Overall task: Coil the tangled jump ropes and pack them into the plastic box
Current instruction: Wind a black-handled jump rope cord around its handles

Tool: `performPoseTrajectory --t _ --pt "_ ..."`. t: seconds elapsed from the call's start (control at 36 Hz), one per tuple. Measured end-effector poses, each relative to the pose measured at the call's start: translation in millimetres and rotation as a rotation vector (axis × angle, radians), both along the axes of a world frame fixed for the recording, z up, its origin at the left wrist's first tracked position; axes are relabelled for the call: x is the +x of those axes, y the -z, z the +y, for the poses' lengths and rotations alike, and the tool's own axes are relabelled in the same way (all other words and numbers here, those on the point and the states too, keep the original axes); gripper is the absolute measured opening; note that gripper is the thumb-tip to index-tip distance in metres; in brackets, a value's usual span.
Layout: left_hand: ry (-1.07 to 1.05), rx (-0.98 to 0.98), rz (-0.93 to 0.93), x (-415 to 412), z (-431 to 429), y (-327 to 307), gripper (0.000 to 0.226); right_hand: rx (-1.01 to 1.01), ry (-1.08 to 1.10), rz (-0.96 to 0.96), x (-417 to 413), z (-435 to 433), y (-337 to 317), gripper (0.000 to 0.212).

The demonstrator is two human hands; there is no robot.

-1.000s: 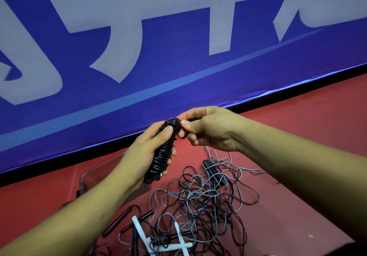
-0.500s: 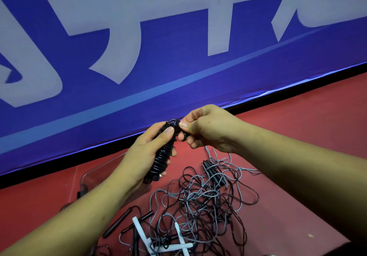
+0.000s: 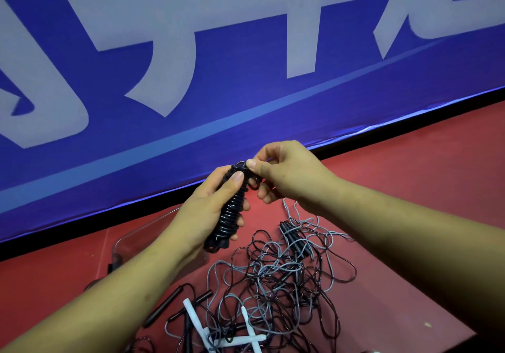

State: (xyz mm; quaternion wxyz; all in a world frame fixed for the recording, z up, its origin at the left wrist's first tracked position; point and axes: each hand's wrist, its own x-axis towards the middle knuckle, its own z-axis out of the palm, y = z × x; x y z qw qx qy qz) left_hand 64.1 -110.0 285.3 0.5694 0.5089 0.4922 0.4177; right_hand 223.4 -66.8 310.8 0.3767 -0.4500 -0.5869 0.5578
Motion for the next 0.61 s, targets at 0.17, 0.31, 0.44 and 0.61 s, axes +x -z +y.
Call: performPoseTrajectory --t 0.17,0.31,0.44,0.61 --pt "-0.021 0.041 0.109 0 5 1 0.038 0.063 0.092 -0.028 -6 3 16 0.021" --pt "0.050 0.067 0.285 -12 11 -2 0.025 -0.089 0.014 0.011 0 6 14 0.026" --pt "0.102 0.115 0.447 -25 11 5 0.024 -0.157 -0.019 -0.118 1 9 17 0.015" --pt "0.093 0.113 0.500 -26 10 6 0.016 -0.118 -0.022 -0.226 -8 11 18 0.018"
